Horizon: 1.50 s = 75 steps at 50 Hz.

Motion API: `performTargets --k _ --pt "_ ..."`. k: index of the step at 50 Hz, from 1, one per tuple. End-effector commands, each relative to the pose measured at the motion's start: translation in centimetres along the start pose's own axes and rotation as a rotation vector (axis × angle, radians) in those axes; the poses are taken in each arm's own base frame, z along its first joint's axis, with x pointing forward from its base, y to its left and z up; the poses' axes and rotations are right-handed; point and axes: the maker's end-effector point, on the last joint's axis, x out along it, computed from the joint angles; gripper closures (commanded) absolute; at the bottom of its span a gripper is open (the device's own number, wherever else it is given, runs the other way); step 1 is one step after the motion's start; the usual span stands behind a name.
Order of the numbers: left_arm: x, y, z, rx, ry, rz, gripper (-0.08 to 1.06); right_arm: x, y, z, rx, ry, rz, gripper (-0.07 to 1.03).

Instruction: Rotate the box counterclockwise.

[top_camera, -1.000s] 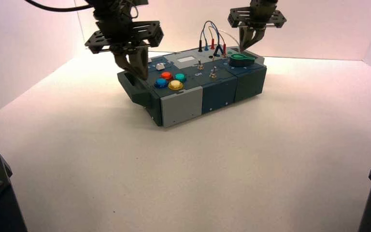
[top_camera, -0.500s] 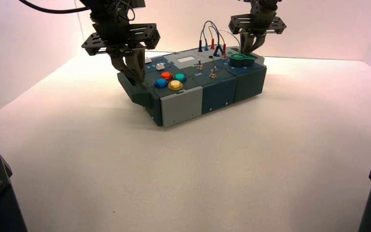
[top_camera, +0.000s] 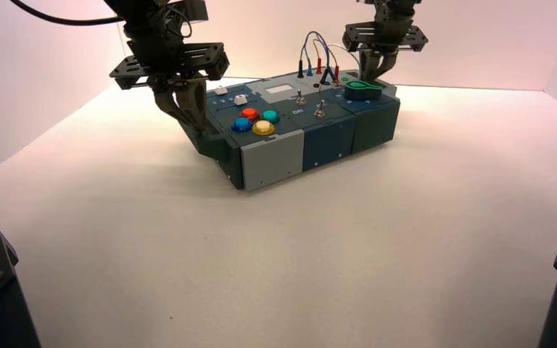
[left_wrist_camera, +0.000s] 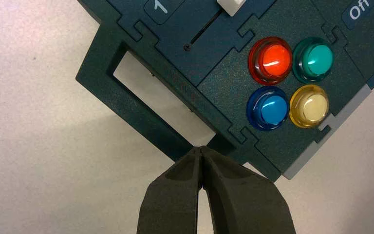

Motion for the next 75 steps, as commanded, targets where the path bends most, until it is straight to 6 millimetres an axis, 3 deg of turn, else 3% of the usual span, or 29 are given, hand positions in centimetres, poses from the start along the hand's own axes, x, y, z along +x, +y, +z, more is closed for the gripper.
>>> performTargets --k 1,13,60,70,72,75 --pt "0.4 0.3 0.2 -0.001 0.006 0.005 1.01 -0.7 0.6 1.7 -0.006 -0.038 0.005 0.98" --pt "1.2 0.4 0.2 -0.003 0.021 0.011 1.00 0.1 0.8 2.2 -0.016 -0.036 0.008 0.98" --pt "0.3 -1.1 0.8 -0.011 -0.017 -0.022 1.00 2.9 2.2 5.4 -0.054 -0.026 0.026 0.98" --pt "0.3 -1.4 0.7 -0.019 -0.017 -0.029 1.01 3.4 3.4 6.2 -0.078 -0.027 0.038 0.98" --pt "0.2 -1.9 0.6 -0.014 -0.017 -0.037 1.01 3.6 4.9 7.1 -0.102 -0.029 0.051 0.98" --pt "0.2 -2.0 0.6 -0.016 -0.018 -0.041 1.01 3.7 5.4 7.5 -0.109 -0.032 0.056 0.98"
